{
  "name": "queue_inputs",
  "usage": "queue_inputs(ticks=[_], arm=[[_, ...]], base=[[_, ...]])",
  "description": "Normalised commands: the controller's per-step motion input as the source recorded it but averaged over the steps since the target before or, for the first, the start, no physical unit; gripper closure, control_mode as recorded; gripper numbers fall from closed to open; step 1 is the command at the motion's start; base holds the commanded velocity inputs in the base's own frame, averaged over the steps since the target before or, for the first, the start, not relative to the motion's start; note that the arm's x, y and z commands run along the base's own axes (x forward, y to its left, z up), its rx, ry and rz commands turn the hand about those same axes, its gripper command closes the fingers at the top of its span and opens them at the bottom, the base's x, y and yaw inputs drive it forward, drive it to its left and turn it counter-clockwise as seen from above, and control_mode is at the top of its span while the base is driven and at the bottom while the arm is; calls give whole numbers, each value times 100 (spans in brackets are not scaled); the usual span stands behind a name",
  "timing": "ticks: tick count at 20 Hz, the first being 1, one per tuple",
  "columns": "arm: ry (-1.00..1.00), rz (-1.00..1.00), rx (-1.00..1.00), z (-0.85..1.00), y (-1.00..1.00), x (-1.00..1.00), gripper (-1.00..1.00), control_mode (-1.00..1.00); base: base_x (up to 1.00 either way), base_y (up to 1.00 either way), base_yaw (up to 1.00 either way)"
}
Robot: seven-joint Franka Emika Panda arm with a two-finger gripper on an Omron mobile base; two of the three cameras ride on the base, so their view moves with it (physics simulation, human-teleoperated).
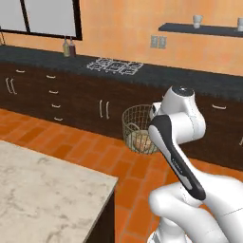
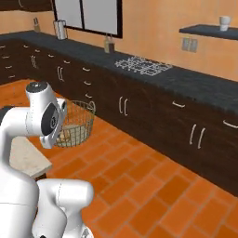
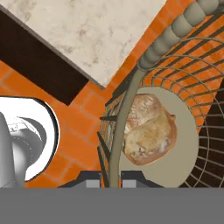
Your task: Open the cabinet, pick up the bread from the cabinet and place it in the basket. Then move the basket to the dining counter.
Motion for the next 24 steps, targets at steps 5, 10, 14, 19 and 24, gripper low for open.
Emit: queue_inputs(ticks=[5, 10, 14, 19, 24], arm=[[0, 0, 0, 0, 0, 0, 100, 100], [0, 0, 0, 0, 0, 0, 100, 100], [0, 0, 0, 0, 0, 0, 100, 100], [0, 0, 0, 0, 0, 0, 100, 100], [0, 0, 0, 0, 0, 0, 100, 100]], base=[[21, -5, 97], [22, -82, 59], [53, -100, 40], [22, -51, 59], [-1, 21, 76]])
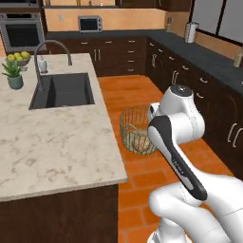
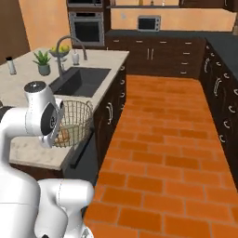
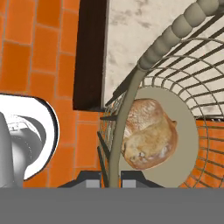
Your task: Open the cabinet, pick up the bread from the cabinet and place it in the basket. Then move the basket to the dining counter.
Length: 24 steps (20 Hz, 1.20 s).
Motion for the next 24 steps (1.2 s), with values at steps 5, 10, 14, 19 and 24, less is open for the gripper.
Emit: queue_inputs(ticks=[5, 10, 14, 19, 24], arm=[[0, 0, 0, 0, 0, 0, 100, 100], [0, 0, 0, 0, 0, 0, 100, 100], [0, 0, 0, 0, 0, 0, 100, 100], [0, 0, 0, 0, 0, 0, 100, 100], [0, 0, 0, 0, 0, 0, 100, 100]], base=[[20, 63, 69], [59, 93, 49], [71, 99, 29], [70, 100, 19], [-32, 100, -2]])
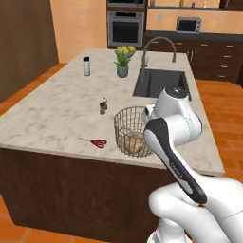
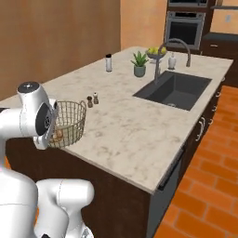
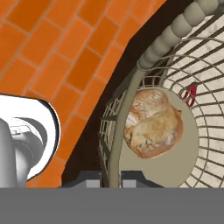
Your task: Open the cabinet, pick up the bread from the cabinet and place it in the basket. Then move the basket to the dining counter.
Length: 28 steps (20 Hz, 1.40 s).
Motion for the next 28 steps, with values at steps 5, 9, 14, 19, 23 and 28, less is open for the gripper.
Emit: queue_inputs(ticks=[5, 9, 14, 19, 23, 28], arm=[[0, 0, 0, 0, 0, 0, 100, 100], [0, 0, 0, 0, 0, 0, 100, 100], [0, 0, 0, 0, 0, 0, 100, 100], [0, 0, 0, 0, 0, 0, 100, 100], [0, 0, 0, 0, 0, 0, 100, 100], [0, 0, 0, 0, 0, 0, 100, 100]], base=[[-2, 100, -27], [76, 100, -14], [60, 100, -8], [97, 85, -20], [81, 82, -34], [57, 54, -30]])
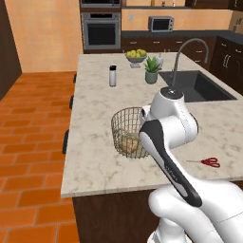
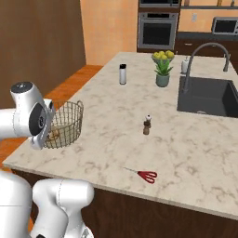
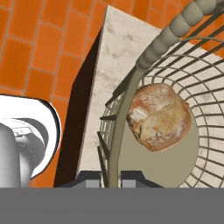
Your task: Open the cabinet, pick up the bread from the cabinet and place it in the basket. Then move the basket to the dining counter.
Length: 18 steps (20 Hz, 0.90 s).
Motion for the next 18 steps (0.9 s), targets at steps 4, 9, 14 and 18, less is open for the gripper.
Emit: queue_inputs(ticks=[4, 9, 14, 18], arm=[[0, -7, 0, -6, -5, 71, 100, -100], [0, -5, 0, -27, -1, 100, 100, -100], [10, 0, 0, -26, -30, 100, 100, -100], [18, -1, 0, -49, -6, 100, 100, -100]], base=[[15, 4, -3], [0, 0, 0], [0, 0, 0], [0, 0, 0]])
